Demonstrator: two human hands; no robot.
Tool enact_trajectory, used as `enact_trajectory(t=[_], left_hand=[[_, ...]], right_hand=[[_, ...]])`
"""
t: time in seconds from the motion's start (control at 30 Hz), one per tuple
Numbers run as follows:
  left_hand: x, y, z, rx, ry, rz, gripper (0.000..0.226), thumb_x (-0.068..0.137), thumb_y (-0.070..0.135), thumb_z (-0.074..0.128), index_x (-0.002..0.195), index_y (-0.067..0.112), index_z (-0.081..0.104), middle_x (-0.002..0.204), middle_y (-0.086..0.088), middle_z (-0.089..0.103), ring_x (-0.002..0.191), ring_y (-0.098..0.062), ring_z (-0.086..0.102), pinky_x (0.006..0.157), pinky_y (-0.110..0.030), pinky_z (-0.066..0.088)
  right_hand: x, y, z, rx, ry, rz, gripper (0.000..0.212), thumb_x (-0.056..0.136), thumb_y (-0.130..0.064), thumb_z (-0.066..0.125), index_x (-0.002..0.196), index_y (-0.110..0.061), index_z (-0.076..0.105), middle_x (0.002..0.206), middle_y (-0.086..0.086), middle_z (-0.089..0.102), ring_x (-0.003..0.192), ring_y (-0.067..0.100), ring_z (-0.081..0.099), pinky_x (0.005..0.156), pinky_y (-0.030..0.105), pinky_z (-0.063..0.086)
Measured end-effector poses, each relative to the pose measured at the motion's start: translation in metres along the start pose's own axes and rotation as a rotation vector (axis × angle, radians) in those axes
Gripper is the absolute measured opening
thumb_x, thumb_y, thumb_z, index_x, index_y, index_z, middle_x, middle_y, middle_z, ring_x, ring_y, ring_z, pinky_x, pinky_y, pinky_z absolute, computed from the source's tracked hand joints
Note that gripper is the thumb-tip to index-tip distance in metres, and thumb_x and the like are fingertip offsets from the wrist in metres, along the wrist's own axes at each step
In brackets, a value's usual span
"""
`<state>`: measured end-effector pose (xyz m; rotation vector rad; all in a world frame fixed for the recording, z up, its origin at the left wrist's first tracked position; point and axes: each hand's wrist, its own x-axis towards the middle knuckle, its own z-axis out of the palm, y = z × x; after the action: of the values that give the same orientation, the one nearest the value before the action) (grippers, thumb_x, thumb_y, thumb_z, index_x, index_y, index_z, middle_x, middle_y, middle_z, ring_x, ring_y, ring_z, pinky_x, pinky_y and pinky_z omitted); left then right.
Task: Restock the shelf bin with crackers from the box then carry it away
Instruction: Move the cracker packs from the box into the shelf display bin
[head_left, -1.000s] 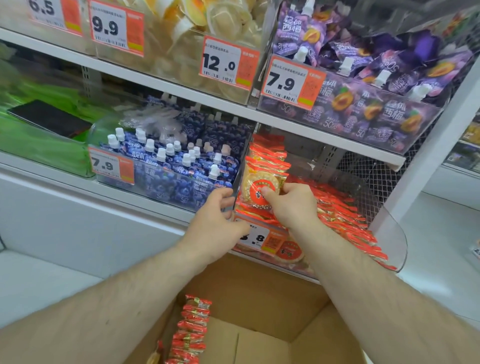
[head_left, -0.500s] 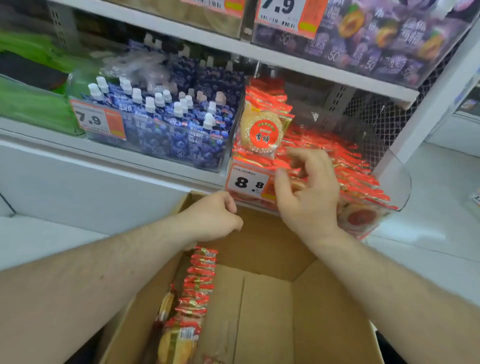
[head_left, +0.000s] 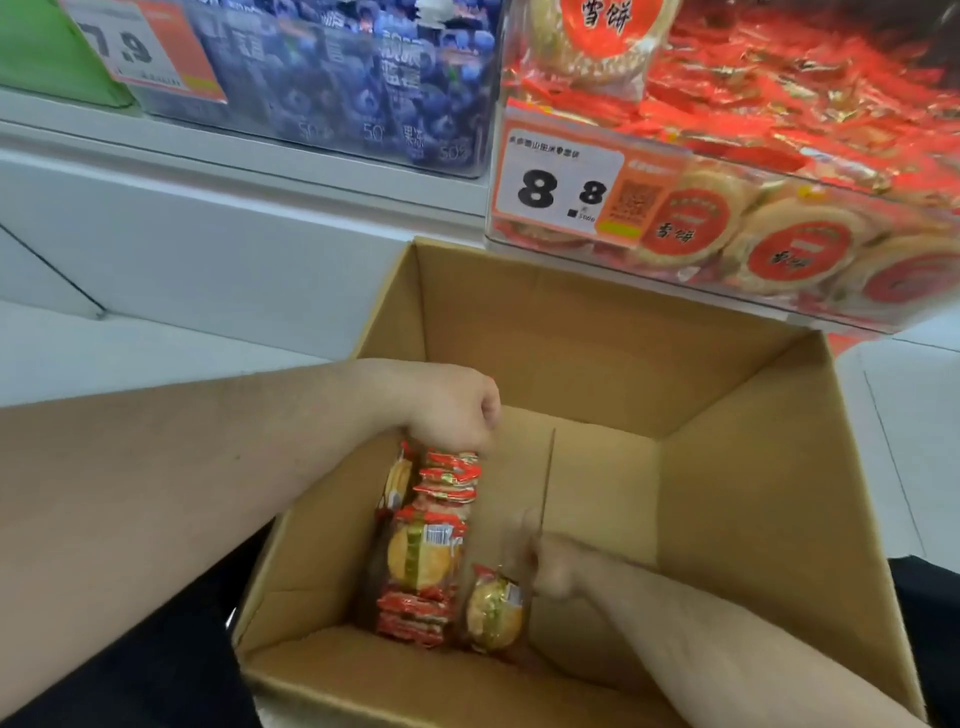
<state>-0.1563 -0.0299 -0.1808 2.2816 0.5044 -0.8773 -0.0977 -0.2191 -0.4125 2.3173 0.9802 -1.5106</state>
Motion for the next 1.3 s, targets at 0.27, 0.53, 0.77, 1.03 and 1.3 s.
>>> enact_trajectory(t=[0.27,0.53,0.77,1.03,1.3], left_hand=[[0.007,-0.021,-0.003,-0.055,-0.011,-0.065,0.025,0.088,0.022,0.063,0.109,0.010,0.066,0.105,-0.005,0.070,0.097,-0.018,0.064,0.095,-0.043,0.051],[-0.004,-0.021,-0.012,-0.278,0.025,-0.140,0.030,0.096,0.039,0.050,0.111,0.015,0.059,0.105,-0.007,0.065,0.090,-0.020,0.063,0.076,-0.034,0.052],[-0.019,-0.019,-0.012,-0.702,-0.074,-0.317,0.072,0.091,0.068,0.038,0.144,0.020,0.037,0.137,-0.020,0.050,0.112,-0.039,0.060,0.089,-0.052,0.050],[-0.029,-0.034,-0.030,-0.881,0.289,-0.026,0.037,0.090,0.001,0.062,0.118,0.026,0.057,0.112,-0.010,0.065,0.087,-0.021,0.068,0.068,-0.034,0.060],[-0.028,-0.048,-0.035,-0.715,0.306,0.056,0.055,0.085,-0.011,0.061,0.115,0.035,0.055,0.111,-0.005,0.063,0.098,-0.022,0.066,0.081,-0.039,0.059]], right_hand=[[0.000,-0.015,0.022,0.204,-0.076,-0.010,0.045,0.087,-0.016,0.069,0.129,-0.008,0.055,0.123,0.000,0.058,0.112,0.017,0.057,0.084,0.018,0.050],[-0.038,0.010,-0.058,0.582,0.026,-0.062,0.034,0.080,-0.008,0.068,0.111,-0.018,0.056,0.092,0.008,0.068,0.064,0.011,0.063,0.051,0.021,0.041],[-0.116,-0.032,-0.108,0.487,0.946,-0.605,0.047,0.062,0.008,0.061,0.070,-0.033,0.039,0.087,-0.003,0.054,0.081,0.015,0.053,0.067,0.022,0.042],[-0.108,-0.077,-0.094,0.607,1.039,-0.417,0.040,0.079,0.006,0.058,0.114,-0.012,0.055,0.116,-0.002,0.052,0.093,0.009,0.058,0.073,0.008,0.039],[-0.029,-0.109,-0.028,0.294,0.419,-0.173,0.036,0.086,-0.020,0.064,0.122,-0.016,0.059,0.126,0.006,0.054,0.112,0.023,0.058,0.088,0.023,0.048]])
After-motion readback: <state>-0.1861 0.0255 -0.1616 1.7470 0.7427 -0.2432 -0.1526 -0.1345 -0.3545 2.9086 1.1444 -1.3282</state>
